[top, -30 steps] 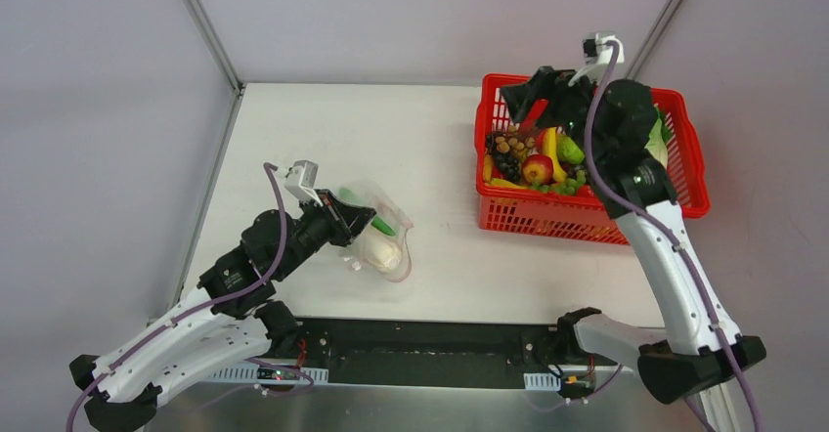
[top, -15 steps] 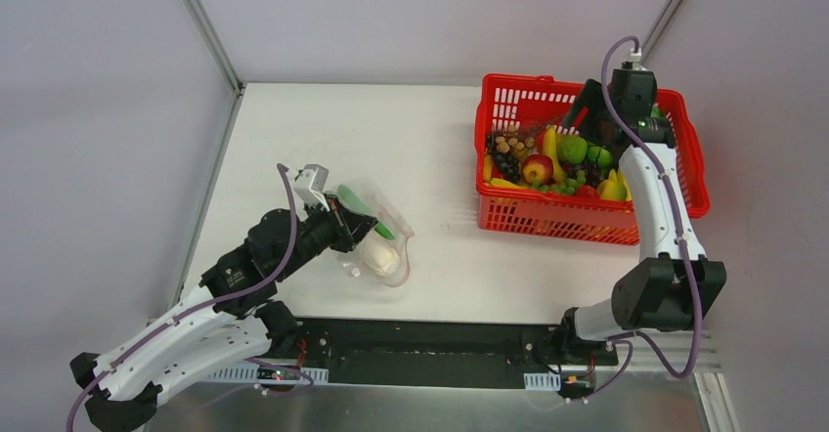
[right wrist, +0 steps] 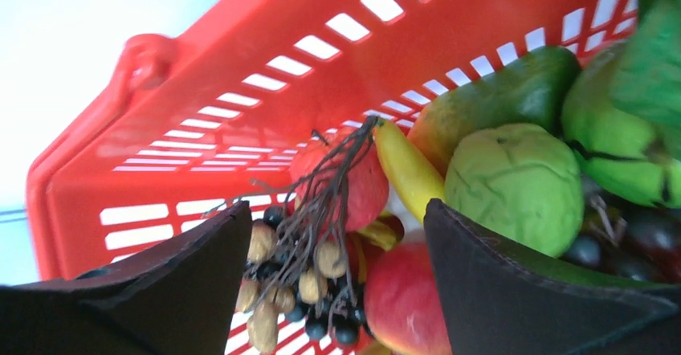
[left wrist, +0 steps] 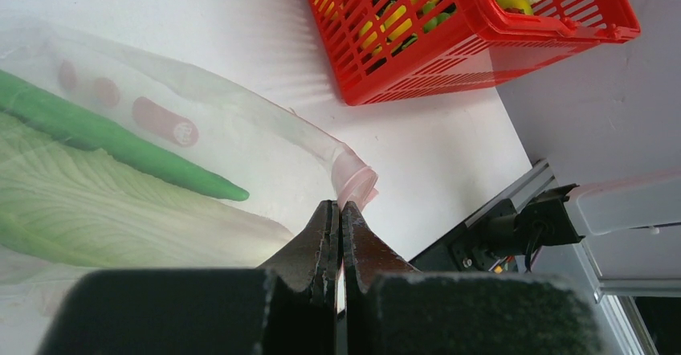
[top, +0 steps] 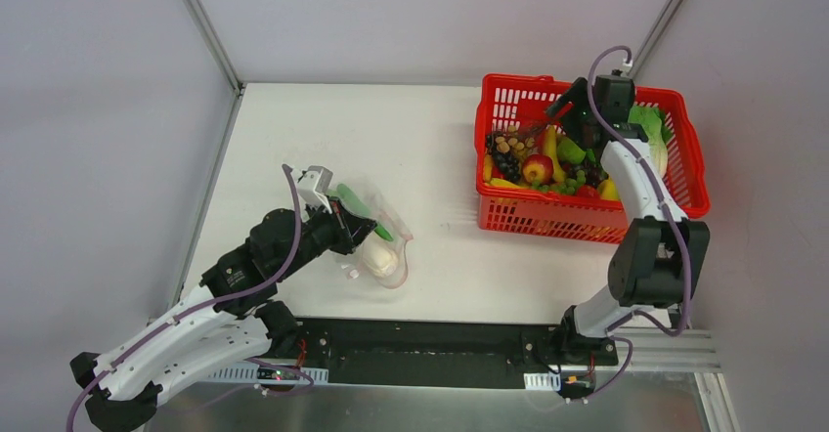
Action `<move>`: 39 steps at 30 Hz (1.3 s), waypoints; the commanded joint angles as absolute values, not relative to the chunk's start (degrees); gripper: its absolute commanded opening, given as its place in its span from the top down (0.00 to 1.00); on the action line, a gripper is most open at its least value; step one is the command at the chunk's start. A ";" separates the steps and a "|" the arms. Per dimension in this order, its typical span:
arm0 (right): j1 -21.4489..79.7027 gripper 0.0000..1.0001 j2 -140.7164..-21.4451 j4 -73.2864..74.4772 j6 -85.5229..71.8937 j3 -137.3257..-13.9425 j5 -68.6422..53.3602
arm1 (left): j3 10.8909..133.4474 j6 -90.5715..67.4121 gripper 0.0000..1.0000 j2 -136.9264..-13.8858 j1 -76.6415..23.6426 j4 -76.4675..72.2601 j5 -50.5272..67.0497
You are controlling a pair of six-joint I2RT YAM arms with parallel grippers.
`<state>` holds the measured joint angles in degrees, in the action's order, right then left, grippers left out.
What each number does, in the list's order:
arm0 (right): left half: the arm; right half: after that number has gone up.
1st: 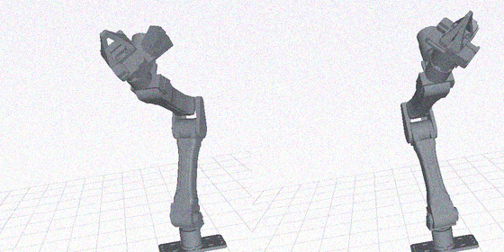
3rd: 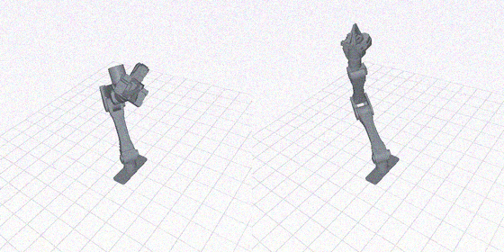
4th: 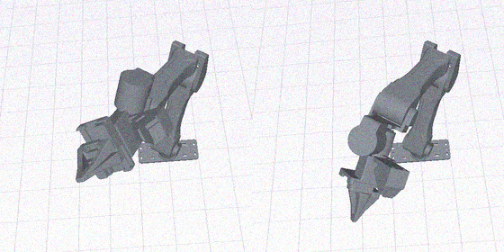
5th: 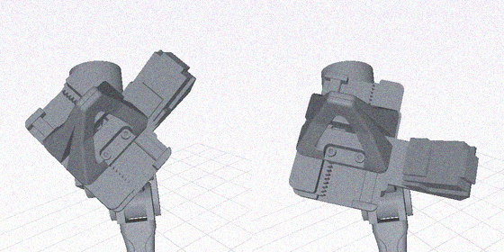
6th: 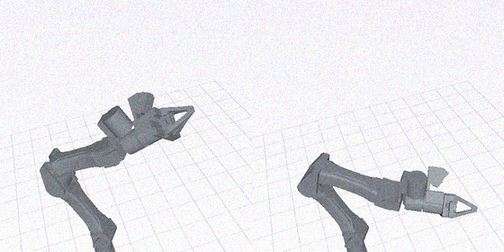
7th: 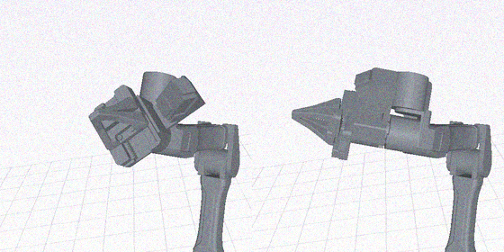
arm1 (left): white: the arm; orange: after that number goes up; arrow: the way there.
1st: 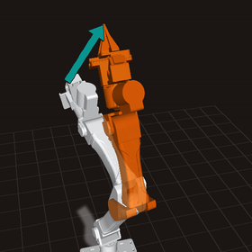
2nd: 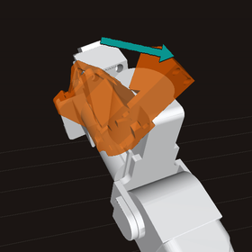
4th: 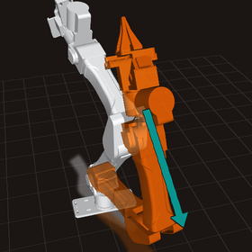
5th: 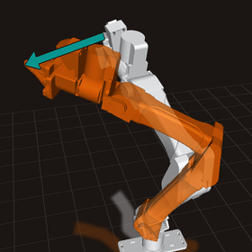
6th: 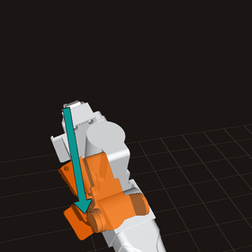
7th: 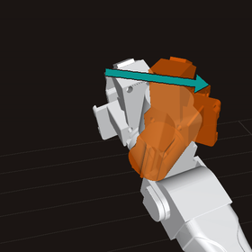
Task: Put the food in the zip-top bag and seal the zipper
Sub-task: Pick up the fake fruit from the bin.
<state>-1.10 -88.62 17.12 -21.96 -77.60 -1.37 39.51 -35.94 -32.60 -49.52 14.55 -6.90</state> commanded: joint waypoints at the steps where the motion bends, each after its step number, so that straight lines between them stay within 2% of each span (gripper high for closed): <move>1: -1.22 0.21 -91.81 3.40 -26.85 -74.17 -3.85 | 41.28 -34.84 1.00 -31.74 -49.83 13.48 -6.43; 5: -1.26 0.27 -95.33 3.77 -27.96 -76.09 -5.24 | 41.51 -34.69 1.00 -32.02 -49.78 13.93 -6.42; 8: -1.35 0.33 -95.20 -1.60 -28.95 -72.65 -4.65 | 41.77 -34.61 1.00 -31.95 -49.83 14.57 -6.63; 11: -1.33 0.49 -94.10 -7.04 -29.19 -68.90 -4.07 | 41.66 -34.76 1.00 -31.66 -49.83 14.66 -6.73; 13: -1.40 0.55 -93.65 -9.39 -29.33 -67.23 -4.90 | 41.53 -34.97 1.00 -31.48 -49.83 14.76 -6.78; 18: -2.39 0.86 -93.90 -11.10 -30.21 -67.50 -11.64 | 41.48 -35.24 1.00 -31.45 -49.83 14.85 -6.68; 24: -2.72 0.94 -87.91 -16.58 -31.48 -62.91 -13.46 | 41.32 -35.80 1.00 -31.47 -49.79 15.05 -6.41; 30: -2.72 1.00 -76.28 -25.78 -31.54 -55.09 -14.44 | 40.49 -37.01 1.00 -31.04 -49.82 14.63 -6.43; 34: -2.72 1.00 -66.17 -34.73 -31.54 -48.37 -13.55 | 40.10 -37.66 1.00 -31.16 -49.83 14.08 -6.09; 39: -2.72 1.00 -58.65 -36.45 -32.09 -47.27 -16.69 | 40.20 -37.86 1.00 -31.74 -49.83 13.82 -5.99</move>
<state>-2.42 -63.75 -28.38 -31.09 -47.42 -13.37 39.51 -36.91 -31.64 -49.52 16.60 -6.48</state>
